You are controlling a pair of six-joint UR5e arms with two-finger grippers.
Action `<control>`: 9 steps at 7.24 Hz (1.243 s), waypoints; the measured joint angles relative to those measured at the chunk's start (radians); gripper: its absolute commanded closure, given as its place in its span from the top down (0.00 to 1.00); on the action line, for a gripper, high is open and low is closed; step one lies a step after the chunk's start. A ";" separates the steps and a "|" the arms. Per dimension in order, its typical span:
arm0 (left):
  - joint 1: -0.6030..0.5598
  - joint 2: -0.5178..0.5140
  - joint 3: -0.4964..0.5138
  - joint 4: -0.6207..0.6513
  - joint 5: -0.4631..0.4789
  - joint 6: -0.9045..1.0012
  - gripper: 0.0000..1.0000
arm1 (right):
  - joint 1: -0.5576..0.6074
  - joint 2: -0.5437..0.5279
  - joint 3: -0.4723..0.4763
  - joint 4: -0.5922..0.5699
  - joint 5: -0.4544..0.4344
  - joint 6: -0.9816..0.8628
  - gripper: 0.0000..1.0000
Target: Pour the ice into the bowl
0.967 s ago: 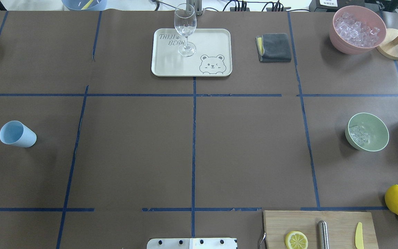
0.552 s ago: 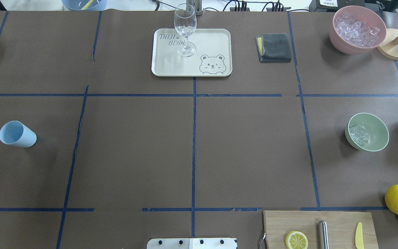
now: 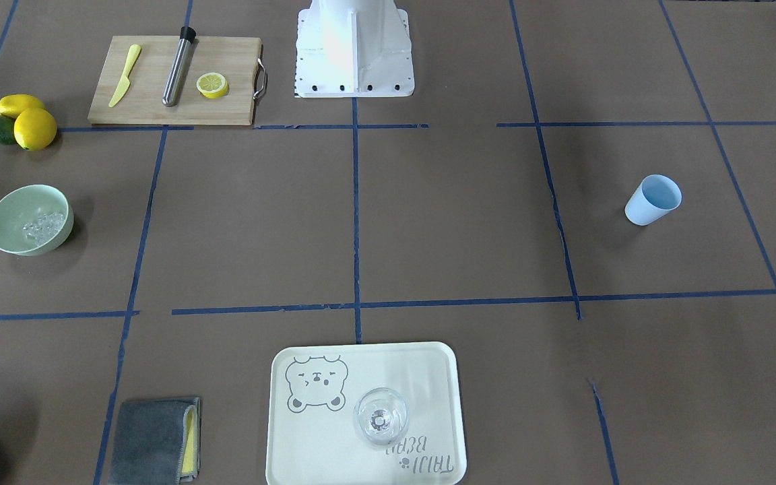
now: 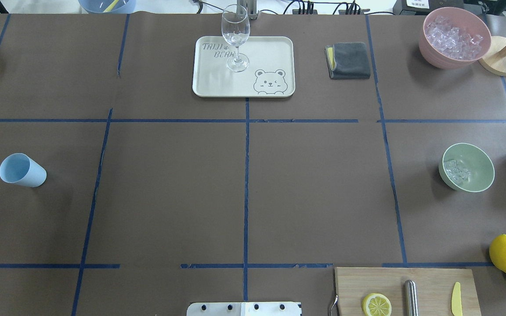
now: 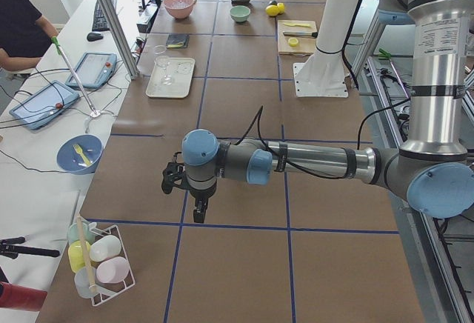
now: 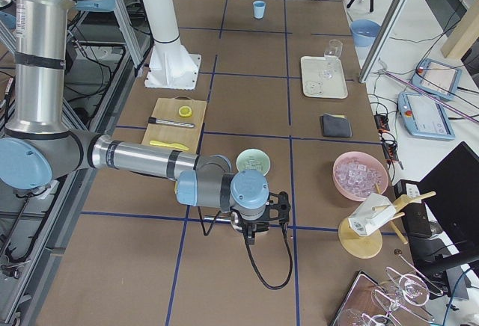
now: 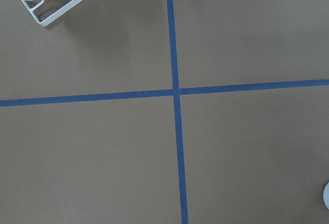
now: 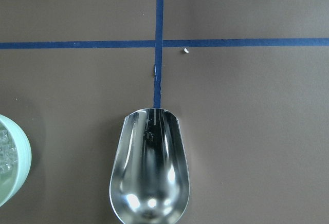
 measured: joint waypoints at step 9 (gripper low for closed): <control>0.001 -0.001 -0.001 -0.002 0.000 -0.001 1.00 | 0.002 -0.009 0.086 0.006 -0.006 0.169 1.00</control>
